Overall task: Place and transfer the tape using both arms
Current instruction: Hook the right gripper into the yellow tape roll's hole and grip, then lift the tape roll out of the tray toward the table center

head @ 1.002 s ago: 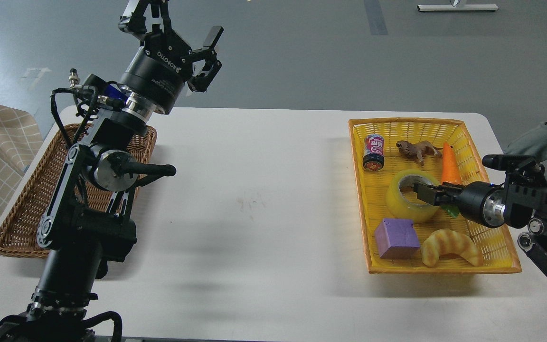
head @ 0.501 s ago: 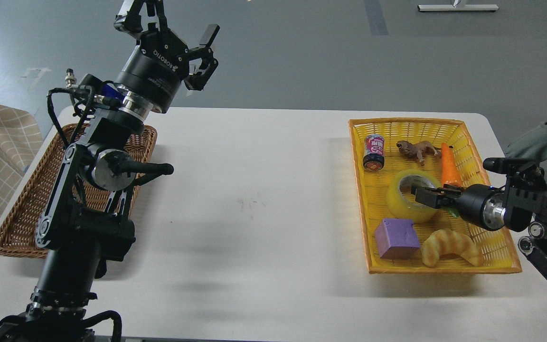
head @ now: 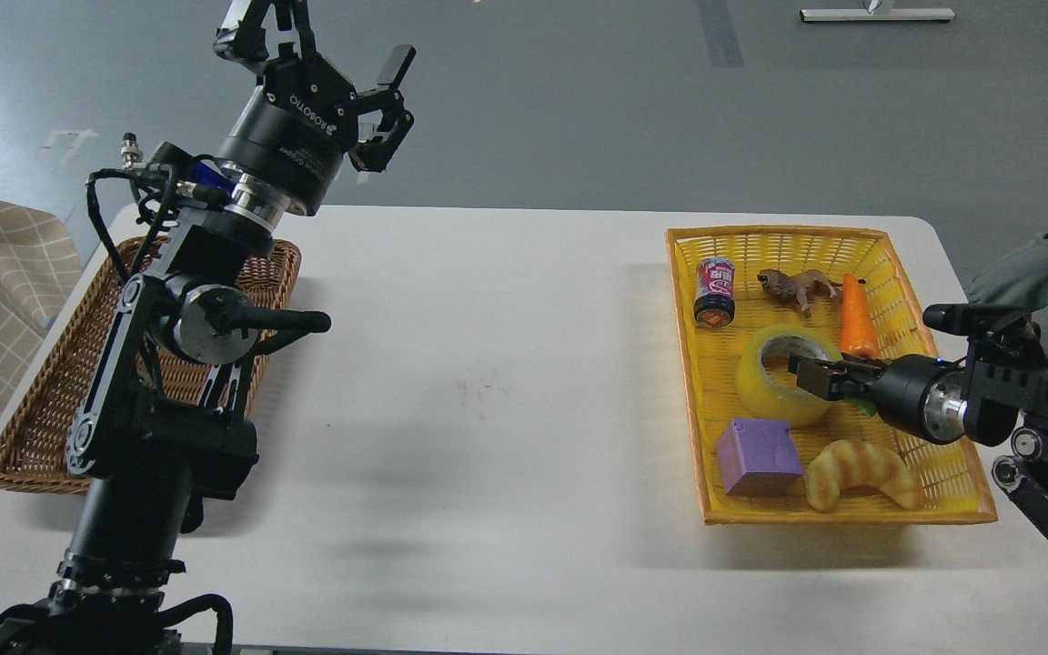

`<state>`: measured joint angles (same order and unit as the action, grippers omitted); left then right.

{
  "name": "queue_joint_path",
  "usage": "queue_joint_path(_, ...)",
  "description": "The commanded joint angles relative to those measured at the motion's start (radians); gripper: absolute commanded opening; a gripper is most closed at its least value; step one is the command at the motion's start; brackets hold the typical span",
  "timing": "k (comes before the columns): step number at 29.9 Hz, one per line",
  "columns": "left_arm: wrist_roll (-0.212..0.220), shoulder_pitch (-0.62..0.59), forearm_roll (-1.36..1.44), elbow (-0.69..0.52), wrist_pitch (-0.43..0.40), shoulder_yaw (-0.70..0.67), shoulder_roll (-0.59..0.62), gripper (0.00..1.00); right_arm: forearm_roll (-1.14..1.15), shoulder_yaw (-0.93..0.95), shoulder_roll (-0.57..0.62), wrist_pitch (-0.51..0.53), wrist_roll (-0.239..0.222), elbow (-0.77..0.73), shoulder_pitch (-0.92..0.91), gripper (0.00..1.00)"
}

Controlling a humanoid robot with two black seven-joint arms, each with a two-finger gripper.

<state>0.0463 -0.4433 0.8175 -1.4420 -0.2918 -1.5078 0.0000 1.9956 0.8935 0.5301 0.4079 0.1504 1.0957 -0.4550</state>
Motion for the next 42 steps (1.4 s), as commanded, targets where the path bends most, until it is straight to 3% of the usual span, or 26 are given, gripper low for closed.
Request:
queue_joint_path(1, 0.0, 0.0, 0.0, 0.0, 0.0, 0.0, 0.0, 0.98, 0.0, 0.001, 0.014, 0.0, 0.0, 0.001, 0.007, 0.69)
queue_joint_path(6, 0.0, 0.0, 0.0, 0.0, 0.002, 0.0, 0.0, 0.98, 0.002, 0.001, 0.028, 0.0, 0.0, 0.004, 0.015, 0.64)
queue_joint_path(9, 0.0, 0.0, 0.0, 0.0, 0.002, 0.0, 0.0, 0.98, 0.031, -0.001, 0.031, 0.002, -0.003, 0.006, 0.025, 0.52)
queue_joint_path(13, 0.0, 0.0, 0.0, 0.0, 0.002, -0.002, 0.0, 0.98, 0.057, 0.001, 0.033, 0.002, -0.003, 0.007, 0.036, 0.46)
queue_joint_path(25, 0.0, 0.002, 0.0, 0.0, 0.002, -0.003, 0.0, 0.98, 0.058, 0.002, 0.037, 0.002, -0.003, 0.021, 0.052, 0.4)
queue_joint_path(31, 0.0, 0.003, -0.001, 0.0, 0.0, -0.003, 0.0, 0.98, 0.058, 0.005, 0.039, 0.003, -0.003, 0.021, 0.052, 0.28)
queue_joint_path(36, 0.0, 0.003, -0.001, 0.0, 0.0, -0.002, 0.0, 0.98, 0.058, 0.01, 0.053, 0.014, -0.006, 0.019, 0.052, 0.06)
queue_joint_path(42, 0.0, 0.003, 0.0, 0.0, 0.002, -0.002, 0.0, 0.98, 0.055, 0.033, 0.056, 0.015, -0.005, 0.018, 0.055, 0.04)
